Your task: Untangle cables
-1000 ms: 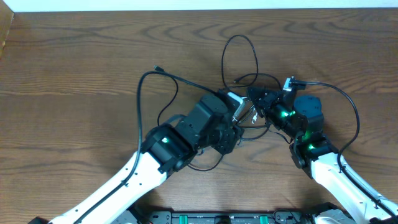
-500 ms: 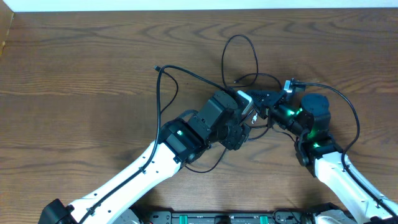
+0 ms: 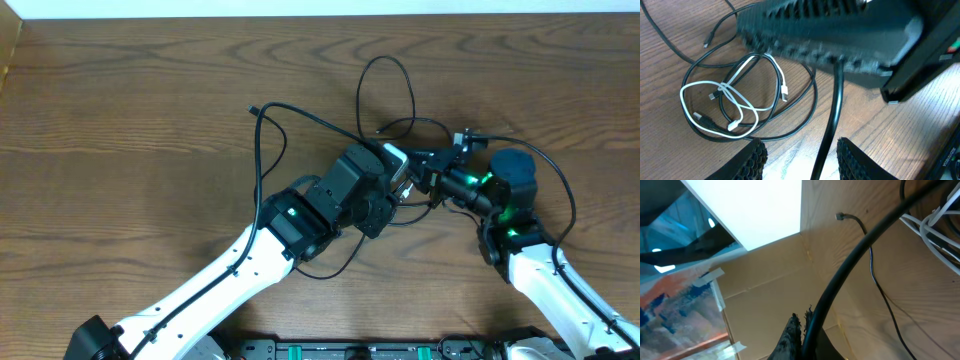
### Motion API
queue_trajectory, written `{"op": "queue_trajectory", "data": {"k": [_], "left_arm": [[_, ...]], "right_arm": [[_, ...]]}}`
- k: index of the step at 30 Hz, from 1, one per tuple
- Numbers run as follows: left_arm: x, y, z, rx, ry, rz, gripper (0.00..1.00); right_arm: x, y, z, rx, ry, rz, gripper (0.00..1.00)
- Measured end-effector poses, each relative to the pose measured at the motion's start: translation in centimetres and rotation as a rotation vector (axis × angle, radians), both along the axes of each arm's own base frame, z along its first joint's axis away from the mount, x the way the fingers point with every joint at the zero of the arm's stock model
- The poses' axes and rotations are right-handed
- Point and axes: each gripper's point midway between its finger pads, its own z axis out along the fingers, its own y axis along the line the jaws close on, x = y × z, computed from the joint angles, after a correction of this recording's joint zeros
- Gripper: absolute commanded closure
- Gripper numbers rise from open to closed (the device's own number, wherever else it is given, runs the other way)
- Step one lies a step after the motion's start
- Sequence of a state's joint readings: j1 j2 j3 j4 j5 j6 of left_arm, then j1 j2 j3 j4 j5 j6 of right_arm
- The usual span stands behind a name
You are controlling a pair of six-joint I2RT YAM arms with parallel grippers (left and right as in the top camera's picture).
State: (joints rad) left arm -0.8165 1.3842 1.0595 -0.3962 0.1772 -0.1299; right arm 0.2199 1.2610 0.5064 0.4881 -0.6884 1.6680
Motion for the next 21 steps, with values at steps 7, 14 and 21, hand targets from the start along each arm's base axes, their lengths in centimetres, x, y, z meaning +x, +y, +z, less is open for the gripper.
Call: {"op": "queue_trajectory", "data": {"k": [7,14,21], "left_arm": [[0.0,0.0,0.0,-0.001,-0.001,0.000,0.55],[0.1,-0.1,0.1,-0.004,-0.003,0.000,0.56],[-0.3,-0.5,0.1,-0.007,-0.006,-0.013,0.72]], "right_arm": [[0.6,-1.3,0.7,0.025,-0.018,-0.017,0.99],[0.3,-1.0,1.1,0.052,-0.008,0.004,0.99],[0.4,-0.8,2.8,0.094,-0.059,0.015,0.99]]}}
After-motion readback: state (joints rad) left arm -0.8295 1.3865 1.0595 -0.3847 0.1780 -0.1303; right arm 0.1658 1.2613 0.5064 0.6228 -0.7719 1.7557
